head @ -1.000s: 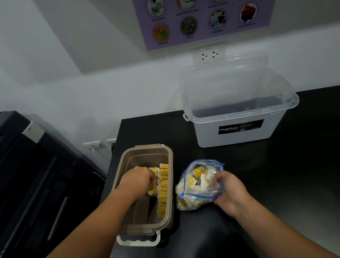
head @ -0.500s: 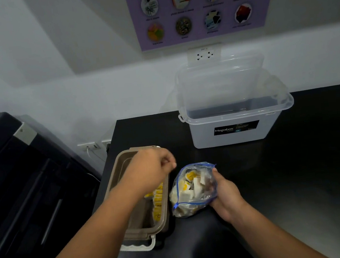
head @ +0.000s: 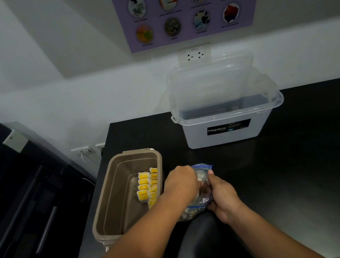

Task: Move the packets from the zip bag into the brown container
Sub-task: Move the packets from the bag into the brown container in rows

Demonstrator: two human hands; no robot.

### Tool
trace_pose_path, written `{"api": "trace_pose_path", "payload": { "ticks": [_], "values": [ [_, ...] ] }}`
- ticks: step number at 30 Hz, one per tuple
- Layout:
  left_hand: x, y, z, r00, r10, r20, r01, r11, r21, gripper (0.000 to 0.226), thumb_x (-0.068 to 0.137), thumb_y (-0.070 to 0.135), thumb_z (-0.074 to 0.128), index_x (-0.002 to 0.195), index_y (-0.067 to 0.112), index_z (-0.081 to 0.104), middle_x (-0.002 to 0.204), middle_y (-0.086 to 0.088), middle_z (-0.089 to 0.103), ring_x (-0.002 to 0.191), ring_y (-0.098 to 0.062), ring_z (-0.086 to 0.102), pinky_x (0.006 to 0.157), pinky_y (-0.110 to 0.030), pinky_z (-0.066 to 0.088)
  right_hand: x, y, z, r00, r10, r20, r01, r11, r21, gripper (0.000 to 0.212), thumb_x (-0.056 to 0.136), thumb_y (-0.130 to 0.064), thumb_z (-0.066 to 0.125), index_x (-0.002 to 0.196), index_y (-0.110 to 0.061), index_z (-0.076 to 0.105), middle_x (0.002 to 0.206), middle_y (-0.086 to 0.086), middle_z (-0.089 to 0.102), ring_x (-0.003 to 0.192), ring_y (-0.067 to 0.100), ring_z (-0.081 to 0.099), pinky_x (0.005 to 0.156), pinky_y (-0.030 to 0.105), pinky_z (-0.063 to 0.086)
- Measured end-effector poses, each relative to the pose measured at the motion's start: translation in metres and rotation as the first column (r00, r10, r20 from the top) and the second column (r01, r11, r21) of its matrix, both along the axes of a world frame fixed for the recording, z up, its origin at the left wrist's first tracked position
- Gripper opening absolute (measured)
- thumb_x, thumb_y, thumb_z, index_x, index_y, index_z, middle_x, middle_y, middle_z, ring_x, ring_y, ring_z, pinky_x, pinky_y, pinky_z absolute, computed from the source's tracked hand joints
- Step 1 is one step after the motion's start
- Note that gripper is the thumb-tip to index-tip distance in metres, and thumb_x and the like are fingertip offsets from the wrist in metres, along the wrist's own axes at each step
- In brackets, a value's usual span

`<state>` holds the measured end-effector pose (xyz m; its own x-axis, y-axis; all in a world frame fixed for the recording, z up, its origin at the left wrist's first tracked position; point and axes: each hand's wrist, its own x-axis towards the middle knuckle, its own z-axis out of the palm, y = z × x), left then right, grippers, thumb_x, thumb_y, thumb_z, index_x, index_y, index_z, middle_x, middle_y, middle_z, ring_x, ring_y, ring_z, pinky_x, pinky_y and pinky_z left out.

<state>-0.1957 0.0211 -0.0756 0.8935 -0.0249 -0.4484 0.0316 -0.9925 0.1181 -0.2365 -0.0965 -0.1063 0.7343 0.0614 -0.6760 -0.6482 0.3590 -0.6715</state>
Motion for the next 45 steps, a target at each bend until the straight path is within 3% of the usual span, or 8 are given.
{"api": "trace_pose_path", "payload": {
  "ticks": [11, 22, 27, 30, 34, 37, 43, 45],
  "values": [
    [-0.017, 0.014, 0.031, 0.979, 0.193, 0.065, -0.156, 0.918, -0.364, 0.003, 0.08, 0.02, 0.074, 0.081, 0.018, 0.074, 0.078, 0.004, 0.071, 0.072, -0.011, 0.068, 0.076, -0.033, 0.061, 0.006, -0.002, 0.0, 0.999, -0.035, -0.001, 0.035, 0.998, 0.052, 0.041, 0.111, -0.035, 0.042, 0.123, -0.008, 0.07, 0.108, 0.016, 0.079, 0.098, 0.03, 0.078, 0.082, 0.044, 0.061],
    [-0.015, 0.044, 0.05, 0.986, 0.145, 0.087, -0.065, 0.802, -0.593, 0.023, 0.092, 0.009, 0.057, 0.096, 0.032, 0.06, 0.07, 0.006, 0.059, 0.058, -0.012, 0.058, 0.06, -0.042, 0.061, 0.009, 0.01, 0.003, 0.995, -0.093, -0.02, 0.093, 0.995, 0.025, 0.038, 0.111, -0.035, 0.044, 0.126, -0.011, 0.07, 0.109, 0.015, 0.079, 0.102, 0.032, 0.077, 0.087, 0.052, 0.062],
    [-0.013, 0.077, 0.079, 0.97, 0.228, 0.081, -0.124, 0.758, -0.64, 0.021, 0.096, 0.013, 0.062, 0.101, 0.03, 0.075, 0.062, 0.013, 0.064, 0.048, 0.0, 0.058, 0.05, -0.019, 0.05, 0.012, 0.019, 0.005, 0.99, -0.134, -0.044, 0.135, 0.991, 0.014, 0.038, 0.11, -0.037, 0.047, 0.125, -0.01, 0.068, 0.108, 0.014, 0.08, 0.102, 0.033, 0.077, 0.095, 0.06, 0.058],
    [-0.015, 0.106, 0.096, 0.973, 0.188, 0.137, -0.07, 0.796, -0.601, 0.027, 0.092, 0.013, 0.071, 0.107, 0.035, 0.075, 0.084, 0.015, 0.07, 0.054, 0.008, 0.059, 0.054, -0.01, 0.044, 0.014, 0.025, 0.006, 0.986, -0.158, -0.052, 0.158, 0.987, -0.001, 0.036, 0.11, -0.035, 0.048, 0.124, -0.01, 0.069, 0.104, 0.013, 0.08, 0.102, 0.033, 0.076, 0.095, 0.059, 0.058],
    [-0.017, 0.14, 0.106, 0.951, 0.125, 0.282, 0.016, 0.893, -0.45, 0.017, 0.087, 0.026, 0.078, 0.098, 0.038, 0.078, 0.096, 0.017, 0.069, 0.085, 0.001, 0.065, 0.082, -0.024, 0.054, 0.014, 0.032, 0.01, 0.98, -0.189, -0.061, 0.187, 0.982, -0.031, 0.035, 0.109, -0.035, 0.049, 0.12, -0.009, 0.069, 0.097, 0.012, 0.081, 0.099, 0.032, 0.076, 0.09, 0.056, 0.06],
    [-0.018, 0.16, 0.105, 0.952, 0.026, 0.304, 0.08, 0.94, -0.331, 0.01, 0.086, 0.029, 0.078, 0.093, 0.036, 0.079, 0.096, 0.014, 0.059, 0.092, -0.007, 0.06, 0.085, -0.03, 0.052, 0.013, 0.035, 0.009, 0.977, -0.209, -0.054, 0.205, 0.977, -0.058, 0.038, 0.109, -0.036, 0.049, 0.123, -0.008, 0.069, 0.1, 0.013, 0.081, 0.1, 0.033, 0.076, 0.088, 0.055, 0.061],
    [-0.009, 0.172, 0.089, 0.993, -0.116, -0.002, 0.116, 0.99, -0.076, 0.018, 0.092, 0.027, 0.071, 0.109, 0.033, 0.075, 0.11, 0.008, 0.069, 0.101, -0.009, 0.064, 0.091, -0.028, 0.052, 0.01, 0.04, 0.007, 0.961, -0.268, -0.069, 0.261, 0.961, -0.091, 0.038, 0.109, -0.037, 0.05, 0.127, -0.008, 0.067, 0.111, 0.016, 0.078, 0.104, 0.035, 0.075, 0.095, 0.06, 0.058],
    [-0.006, 0.171, 0.078, 0.987, -0.137, -0.082, 0.134, 0.99, -0.04, 0.014, 0.089, 0.023, 0.074, 0.099, 0.033, 0.071, 0.108, 0.005, 0.069, 0.099, -0.011, 0.064, 0.086, -0.026, 0.052, 0.01, 0.043, 0.006, 0.955, -0.287, -0.069, 0.28, 0.955, -0.098, 0.039, 0.109, -0.036, 0.051, 0.129, -0.007, 0.066, 0.114, 0.016, 0.077, 0.106, 0.035, 0.074, 0.097, 0.061, 0.056]
  ]
}}
